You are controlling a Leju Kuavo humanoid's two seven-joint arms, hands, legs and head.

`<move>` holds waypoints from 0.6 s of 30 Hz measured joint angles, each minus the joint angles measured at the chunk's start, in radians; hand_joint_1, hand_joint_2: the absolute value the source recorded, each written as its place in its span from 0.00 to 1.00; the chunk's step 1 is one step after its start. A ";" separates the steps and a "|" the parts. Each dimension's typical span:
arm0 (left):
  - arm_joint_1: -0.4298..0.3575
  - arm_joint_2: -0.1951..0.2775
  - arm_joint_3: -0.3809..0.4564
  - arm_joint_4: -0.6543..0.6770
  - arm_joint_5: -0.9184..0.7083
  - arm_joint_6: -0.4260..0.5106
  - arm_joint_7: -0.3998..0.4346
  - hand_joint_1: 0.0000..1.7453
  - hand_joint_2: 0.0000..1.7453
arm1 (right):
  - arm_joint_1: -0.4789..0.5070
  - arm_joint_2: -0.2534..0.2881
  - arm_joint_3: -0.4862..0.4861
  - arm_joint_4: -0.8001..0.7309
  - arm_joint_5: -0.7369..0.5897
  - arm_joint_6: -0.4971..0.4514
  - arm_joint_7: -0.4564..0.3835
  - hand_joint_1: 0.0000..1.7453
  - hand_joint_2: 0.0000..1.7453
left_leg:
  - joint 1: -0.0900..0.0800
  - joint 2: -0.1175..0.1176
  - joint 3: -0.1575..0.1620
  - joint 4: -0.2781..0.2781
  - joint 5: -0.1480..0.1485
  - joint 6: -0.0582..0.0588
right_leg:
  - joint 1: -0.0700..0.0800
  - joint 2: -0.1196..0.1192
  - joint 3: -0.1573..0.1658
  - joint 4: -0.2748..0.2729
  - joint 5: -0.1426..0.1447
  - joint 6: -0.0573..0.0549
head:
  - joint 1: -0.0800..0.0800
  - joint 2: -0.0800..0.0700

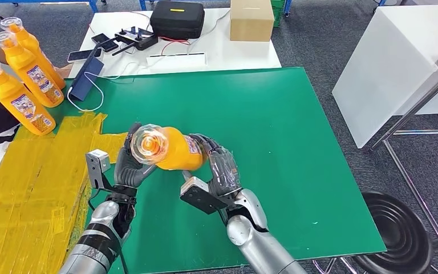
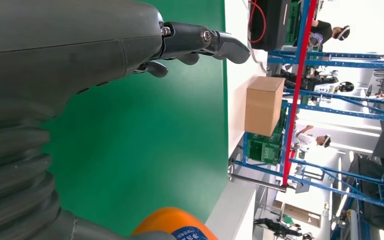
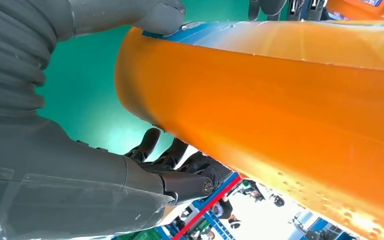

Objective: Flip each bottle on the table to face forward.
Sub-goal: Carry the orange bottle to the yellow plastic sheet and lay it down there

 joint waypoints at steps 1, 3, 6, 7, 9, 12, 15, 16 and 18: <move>0.000 0.000 0.000 0.000 0.000 -0.001 0.000 0.00 1.00 | -0.002 0.000 -0.001 0.001 0.003 -0.001 0.004 1.00 1.00 | 0.000 0.000 0.000 0.000 0.000 0.000 | 0.000 0.000 0.000 0.000 0.000 0.000 | 0.000 0.000; 0.000 0.000 0.000 0.000 0.000 -0.004 0.001 0.00 1.00 | -0.008 -0.001 -0.005 0.006 0.011 -0.006 0.017 1.00 1.00 | 0.000 0.000 0.000 0.000 0.000 0.000 | 0.000 0.000 0.000 0.000 0.000 0.000 | 0.000 0.000; 0.001 0.000 0.000 0.000 0.000 -0.009 0.002 0.00 1.00 | -0.023 -0.004 -0.017 0.017 0.025 -0.014 0.034 1.00 1.00 | 0.000 0.000 0.000 0.000 0.000 0.000 | 0.000 0.000 0.000 0.000 0.000 0.000 | 0.000 0.000; 0.002 0.000 0.000 0.000 0.000 -0.010 0.002 0.00 1.00 | -0.028 -0.005 -0.021 0.021 0.028 -0.016 0.037 1.00 1.00 | 0.000 0.000 0.000 0.000 0.000 0.000 | 0.000 0.000 0.000 0.000 0.000 0.000 | 0.000 0.000; 0.003 0.000 0.000 0.000 0.000 -0.010 0.003 0.00 1.00 | -0.035 -0.007 -0.028 0.028 0.036 -0.018 0.041 1.00 1.00 | 0.000 0.000 0.000 0.000 0.000 0.000 | 0.000 0.000 0.000 0.000 0.000 0.000 | 0.000 0.000; 0.004 0.000 0.000 0.000 0.000 -0.011 0.004 0.00 1.00 | -0.039 -0.008 -0.035 0.038 0.046 -0.019 0.042 1.00 1.00 | 0.000 0.000 0.000 0.000 0.000 0.000 | 0.000 0.000 0.000 0.000 0.000 0.000 | 0.000 0.000; 0.004 0.000 0.001 0.000 0.000 -0.012 0.005 0.00 1.00 | -0.042 -0.008 -0.040 0.047 0.048 -0.019 0.043 1.00 1.00 | 0.000 0.000 0.000 0.000 0.000 0.000 | 0.000 0.000 0.000 0.000 0.000 0.000 | 0.000 0.000; 0.004 0.000 0.001 0.000 0.000 -0.012 0.006 0.00 1.00 | -0.044 -0.008 -0.041 0.050 0.050 -0.019 0.044 1.00 1.00 | 0.000 0.000 0.000 0.000 0.000 0.000 | 0.000 0.000 0.000 0.000 0.000 0.000 | 0.000 0.000; 0.004 0.000 0.001 0.000 0.000 -0.012 0.006 0.00 1.00 | -0.045 -0.008 -0.043 0.055 0.054 -0.020 0.046 1.00 1.00 | 0.000 0.000 0.000 0.000 0.000 0.000 | 0.000 0.000 0.000 0.000 0.000 0.000 | 0.000 0.000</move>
